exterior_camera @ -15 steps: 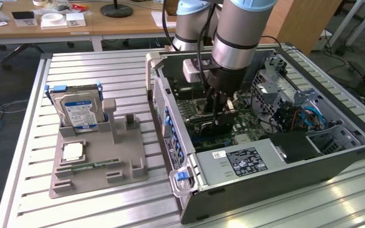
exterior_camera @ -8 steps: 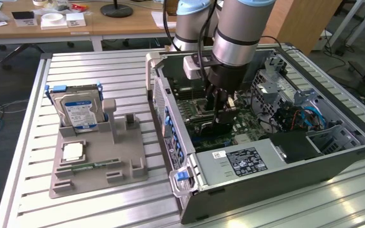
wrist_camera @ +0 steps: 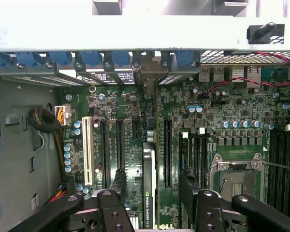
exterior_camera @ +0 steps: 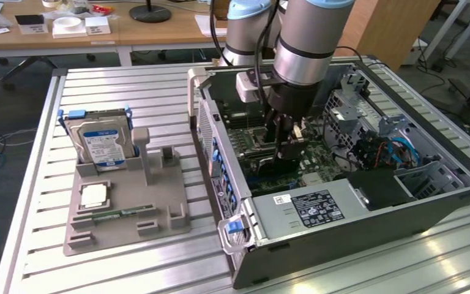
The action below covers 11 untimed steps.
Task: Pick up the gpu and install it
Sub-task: 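Insert the gpu into the slot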
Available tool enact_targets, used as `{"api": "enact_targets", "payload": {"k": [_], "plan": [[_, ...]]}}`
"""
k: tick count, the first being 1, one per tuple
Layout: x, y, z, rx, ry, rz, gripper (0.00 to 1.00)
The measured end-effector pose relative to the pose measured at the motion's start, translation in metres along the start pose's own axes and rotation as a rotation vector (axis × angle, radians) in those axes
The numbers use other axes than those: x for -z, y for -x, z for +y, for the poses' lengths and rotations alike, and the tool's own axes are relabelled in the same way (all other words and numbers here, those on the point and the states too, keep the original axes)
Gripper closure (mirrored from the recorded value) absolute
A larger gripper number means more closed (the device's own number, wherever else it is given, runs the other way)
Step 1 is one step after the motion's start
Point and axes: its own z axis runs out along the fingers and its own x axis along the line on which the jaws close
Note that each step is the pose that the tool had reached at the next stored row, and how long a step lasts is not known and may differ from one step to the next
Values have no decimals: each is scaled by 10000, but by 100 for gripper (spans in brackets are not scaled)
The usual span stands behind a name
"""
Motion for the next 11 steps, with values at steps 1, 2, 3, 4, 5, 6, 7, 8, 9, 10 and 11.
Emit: {"api": "enact_targets", "payload": {"k": [1, 2, 3, 4, 5, 6, 7, 8, 9, 10, 11], "plan": [[0, 0, 0, 0, 0, 0, 42], [0, 0, 0, 0, 0, 0, 42], [0, 0, 0, 0, 0, 0, 42], [0, 0, 0, 0, 0, 0, 42], [0, 0, 0, 0, 0, 0, 42], [3, 0, 0, 0, 0, 0, 42], [14, 0, 0, 0, 2, 5, 42], [27, 1, 0, 0, 1, 1, 42], [45, 1, -1, 0, 0, 0, 42], [65, 2, -1, -1, 1, 2, 42], [86, 3, -1, 0, 0, 1, 42]]}}
